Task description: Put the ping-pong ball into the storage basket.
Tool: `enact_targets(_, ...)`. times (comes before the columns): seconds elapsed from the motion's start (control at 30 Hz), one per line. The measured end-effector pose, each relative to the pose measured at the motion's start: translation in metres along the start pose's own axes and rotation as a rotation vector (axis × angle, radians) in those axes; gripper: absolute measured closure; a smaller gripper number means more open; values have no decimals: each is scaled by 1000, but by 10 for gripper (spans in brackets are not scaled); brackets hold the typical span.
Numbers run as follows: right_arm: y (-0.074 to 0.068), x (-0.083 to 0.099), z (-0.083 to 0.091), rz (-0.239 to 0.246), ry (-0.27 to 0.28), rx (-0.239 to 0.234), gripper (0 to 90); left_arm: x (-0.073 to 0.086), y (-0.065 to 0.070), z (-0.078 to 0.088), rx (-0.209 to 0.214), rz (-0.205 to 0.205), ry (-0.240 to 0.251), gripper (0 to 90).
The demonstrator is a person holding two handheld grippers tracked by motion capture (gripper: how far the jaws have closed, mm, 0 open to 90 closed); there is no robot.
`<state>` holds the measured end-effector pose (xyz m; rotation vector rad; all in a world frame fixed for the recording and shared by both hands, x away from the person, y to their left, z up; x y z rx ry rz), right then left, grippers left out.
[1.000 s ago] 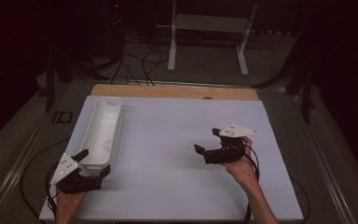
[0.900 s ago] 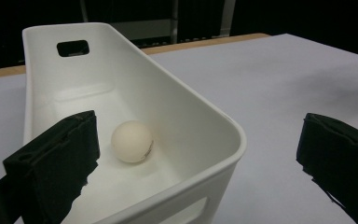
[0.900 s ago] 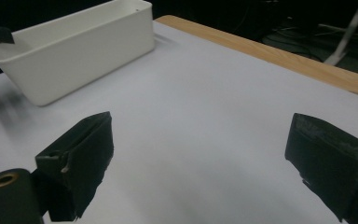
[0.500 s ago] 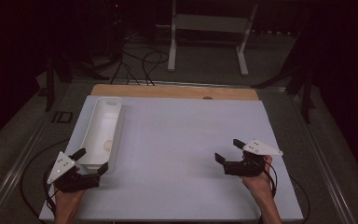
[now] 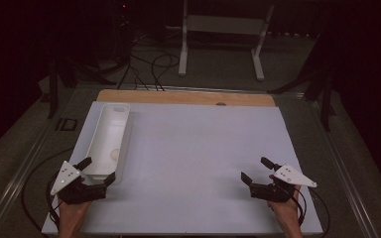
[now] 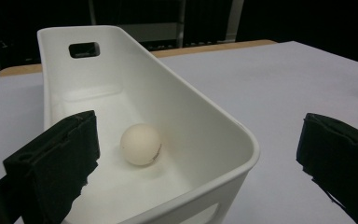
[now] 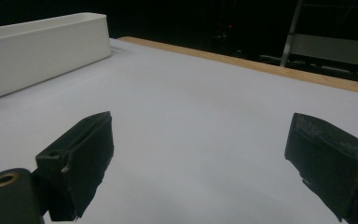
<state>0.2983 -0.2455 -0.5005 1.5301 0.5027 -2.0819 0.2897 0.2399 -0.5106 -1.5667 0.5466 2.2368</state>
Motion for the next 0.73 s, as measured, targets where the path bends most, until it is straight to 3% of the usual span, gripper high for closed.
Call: enact_targets(0.73,-2,1,5,23,43,9,74,0,4,-9,13,-23,-8,0)
Point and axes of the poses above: each handheld gripper's, and its own axes: z roughly backward along the jaws, x roughly out of its underside, y roughly to its right, the point moved 7 cm from there along -z, roughly forward along the jaws, and after that the axes turned 2 degrees about z, right-handed, at the moved point
